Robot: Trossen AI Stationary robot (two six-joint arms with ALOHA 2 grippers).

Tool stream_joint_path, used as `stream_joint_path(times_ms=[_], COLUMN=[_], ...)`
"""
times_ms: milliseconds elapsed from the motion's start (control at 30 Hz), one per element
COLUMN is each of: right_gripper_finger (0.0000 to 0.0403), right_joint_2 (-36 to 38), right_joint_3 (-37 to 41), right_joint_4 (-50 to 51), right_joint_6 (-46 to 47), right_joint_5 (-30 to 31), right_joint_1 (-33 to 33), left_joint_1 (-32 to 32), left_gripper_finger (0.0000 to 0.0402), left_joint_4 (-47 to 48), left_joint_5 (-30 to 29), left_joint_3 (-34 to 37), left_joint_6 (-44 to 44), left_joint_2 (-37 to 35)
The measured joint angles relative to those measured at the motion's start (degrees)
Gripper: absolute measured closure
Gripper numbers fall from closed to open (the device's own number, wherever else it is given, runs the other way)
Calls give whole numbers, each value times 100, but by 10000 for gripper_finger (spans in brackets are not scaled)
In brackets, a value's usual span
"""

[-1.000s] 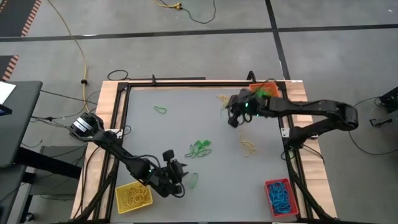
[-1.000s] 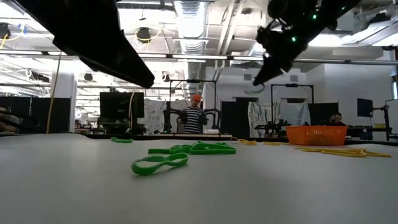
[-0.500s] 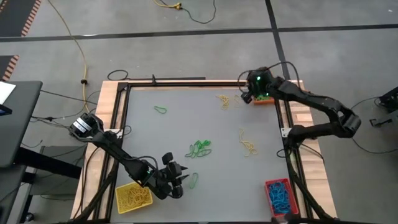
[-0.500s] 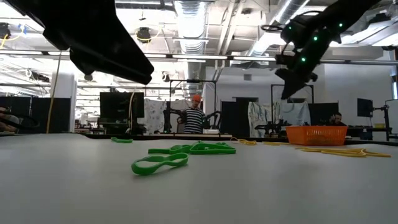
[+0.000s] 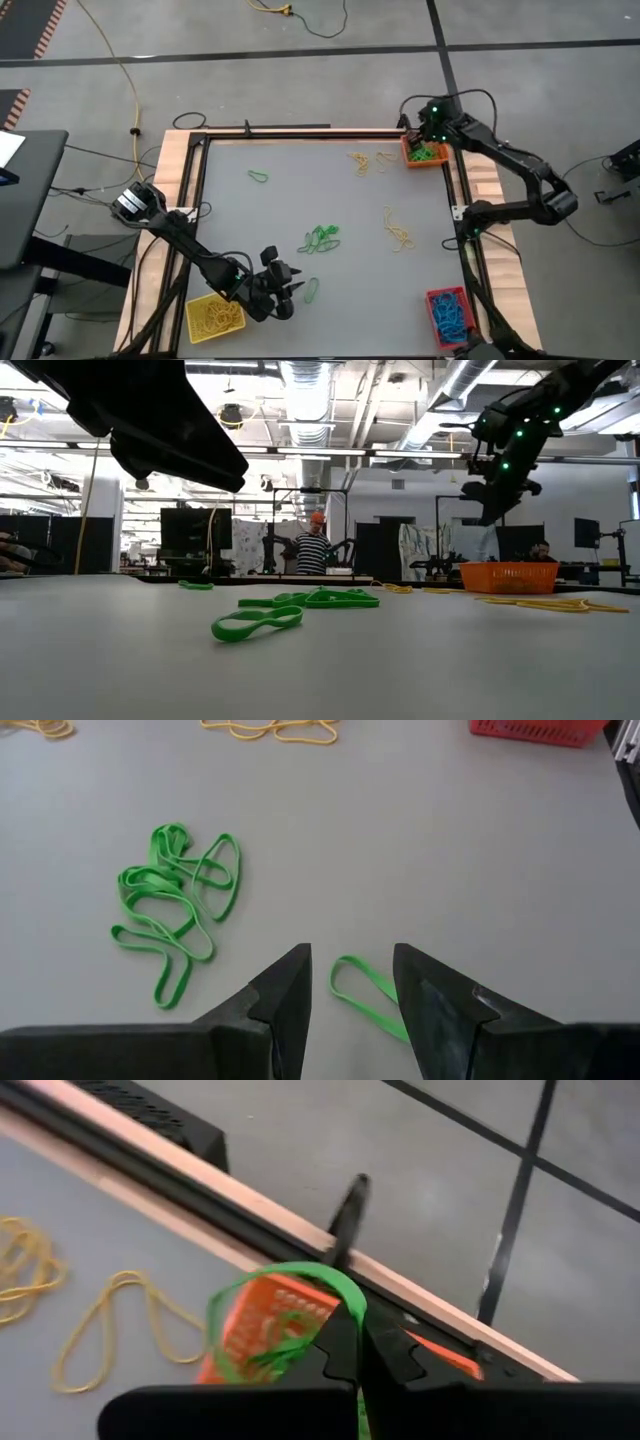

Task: Sort rubber bands into baskets
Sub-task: Put the green rubber band into the orange bin

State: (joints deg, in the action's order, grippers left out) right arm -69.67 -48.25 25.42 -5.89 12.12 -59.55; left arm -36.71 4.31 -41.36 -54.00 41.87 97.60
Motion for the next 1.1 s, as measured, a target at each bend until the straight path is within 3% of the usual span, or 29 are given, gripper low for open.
stream_joint_path(times_ms=[167, 300, 500, 800, 1100], right_gripper_finger=[371, 367, 299, 164, 148], right_joint_2=[-108, -364, -782, -930, -685], right_joint_3=[0, 0, 2, 1, 2], right_joint_4=[-73, -76, -26, -65, -136], right_joint_6=[22, -2, 22, 334, 499], right_joint_5=[133, 716, 1222, 1192, 561], right_joint_1=[54, 199, 305, 301, 350], left_joint_1=[0, -6, -33, -35, -35], left_gripper_finger=[269, 269, 269, 269, 269], left_joint_4=[1, 3, 6, 8, 10], left_joint_5=[-2, -3, -2, -4, -4], left_joint_3=[0, 0, 0, 0, 0], left_joint_6=[-1, -1, -3, -64, -66], left_joint_2=[2, 2, 2, 4, 4])
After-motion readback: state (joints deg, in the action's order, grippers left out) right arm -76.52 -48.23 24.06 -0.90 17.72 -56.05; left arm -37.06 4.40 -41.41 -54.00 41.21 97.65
